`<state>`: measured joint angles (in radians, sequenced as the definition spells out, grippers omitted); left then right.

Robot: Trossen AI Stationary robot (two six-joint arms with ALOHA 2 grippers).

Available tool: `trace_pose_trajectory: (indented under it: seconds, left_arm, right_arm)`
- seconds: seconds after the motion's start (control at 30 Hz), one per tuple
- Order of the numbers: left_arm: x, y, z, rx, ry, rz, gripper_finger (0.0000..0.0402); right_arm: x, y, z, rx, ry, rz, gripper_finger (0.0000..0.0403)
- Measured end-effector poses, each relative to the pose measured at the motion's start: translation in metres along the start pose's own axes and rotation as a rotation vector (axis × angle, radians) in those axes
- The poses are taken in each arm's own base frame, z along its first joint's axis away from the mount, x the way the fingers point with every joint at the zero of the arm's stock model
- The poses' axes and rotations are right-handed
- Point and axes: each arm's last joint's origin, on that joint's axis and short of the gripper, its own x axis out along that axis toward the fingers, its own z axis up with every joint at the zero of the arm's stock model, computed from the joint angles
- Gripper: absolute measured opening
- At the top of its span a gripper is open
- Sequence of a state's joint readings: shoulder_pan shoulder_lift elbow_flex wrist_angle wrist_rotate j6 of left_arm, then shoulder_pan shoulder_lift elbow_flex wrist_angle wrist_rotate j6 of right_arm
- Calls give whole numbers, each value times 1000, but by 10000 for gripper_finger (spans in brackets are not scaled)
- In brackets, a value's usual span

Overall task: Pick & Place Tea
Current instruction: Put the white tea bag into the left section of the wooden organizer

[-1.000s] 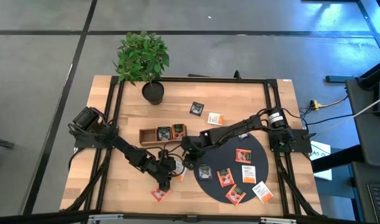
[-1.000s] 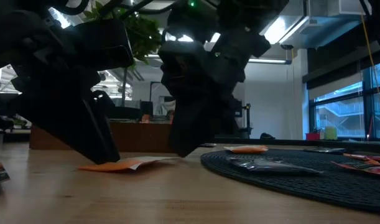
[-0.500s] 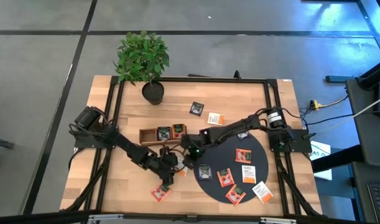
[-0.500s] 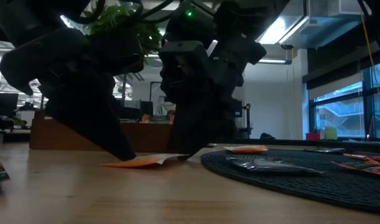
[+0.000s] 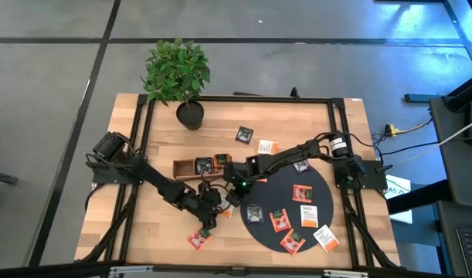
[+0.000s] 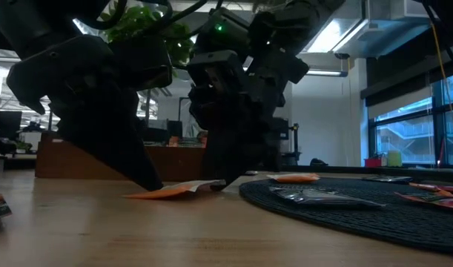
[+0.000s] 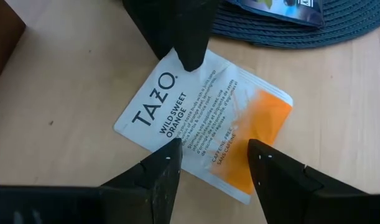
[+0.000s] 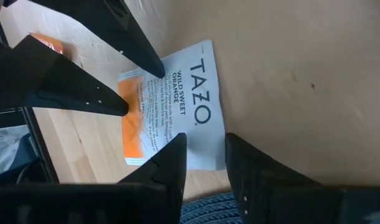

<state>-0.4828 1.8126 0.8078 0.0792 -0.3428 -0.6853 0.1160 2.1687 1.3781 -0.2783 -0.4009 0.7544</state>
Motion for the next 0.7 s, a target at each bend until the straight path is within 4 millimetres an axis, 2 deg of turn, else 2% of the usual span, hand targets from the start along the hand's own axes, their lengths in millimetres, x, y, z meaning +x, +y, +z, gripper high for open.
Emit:
trace_pose_trajectory:
  seconds: [0.37,0.57,0.7]
  left_arm:
    - [0,0,0,-1,-6,9,182]
    - [-4,0,2,0,-1,-9,182]
    - [-22,-4,10,19,-17,-59,182]
  right_arm:
    - [-1,-4,3,-48,3,7,10]
    - [-8,1,4,-110,-11,19,8]
    - [-25,4,7,-150,-39,25,4]
